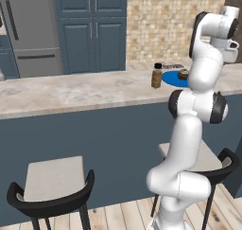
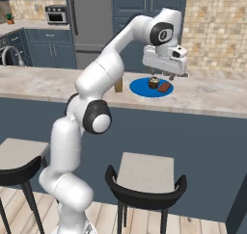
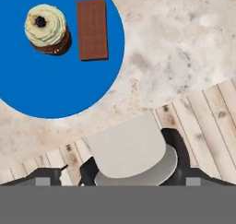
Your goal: Take the cinnamon bottle from the cabinet and place it on the dining table, next to the plate with the cupcake. Then take the chocolate from the dining counter and place it on the cupcake plate.
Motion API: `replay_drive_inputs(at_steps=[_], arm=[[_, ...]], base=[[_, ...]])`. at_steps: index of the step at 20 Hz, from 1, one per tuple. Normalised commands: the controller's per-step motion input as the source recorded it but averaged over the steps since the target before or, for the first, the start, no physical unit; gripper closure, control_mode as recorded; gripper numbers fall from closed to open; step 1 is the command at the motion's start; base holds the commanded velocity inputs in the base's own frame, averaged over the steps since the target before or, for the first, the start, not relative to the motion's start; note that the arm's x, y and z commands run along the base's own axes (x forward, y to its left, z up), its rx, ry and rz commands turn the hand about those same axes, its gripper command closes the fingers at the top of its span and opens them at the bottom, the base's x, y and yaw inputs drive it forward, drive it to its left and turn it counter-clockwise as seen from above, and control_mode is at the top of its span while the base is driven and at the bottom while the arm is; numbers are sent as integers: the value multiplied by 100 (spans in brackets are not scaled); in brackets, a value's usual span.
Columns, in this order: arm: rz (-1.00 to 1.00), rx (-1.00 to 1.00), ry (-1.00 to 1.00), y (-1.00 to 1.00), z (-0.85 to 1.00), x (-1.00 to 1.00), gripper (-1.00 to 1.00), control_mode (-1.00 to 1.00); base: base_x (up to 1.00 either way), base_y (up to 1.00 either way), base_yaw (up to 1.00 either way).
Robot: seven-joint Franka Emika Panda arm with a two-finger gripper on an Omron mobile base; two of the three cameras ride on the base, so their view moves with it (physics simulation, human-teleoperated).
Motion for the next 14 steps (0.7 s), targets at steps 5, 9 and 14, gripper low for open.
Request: replay_drive_inputs(at_steps=[5, 9, 14], arm=[[-15, -3, -2, 58, -8, -64, -100, -100], [-14, -3, -4, 62, -16, -57, -100, -100], [-9, -13, -9, 61, -18, -62, -100, -100]], base=[[0, 0, 0], [0, 0, 0], [0, 0, 0]])
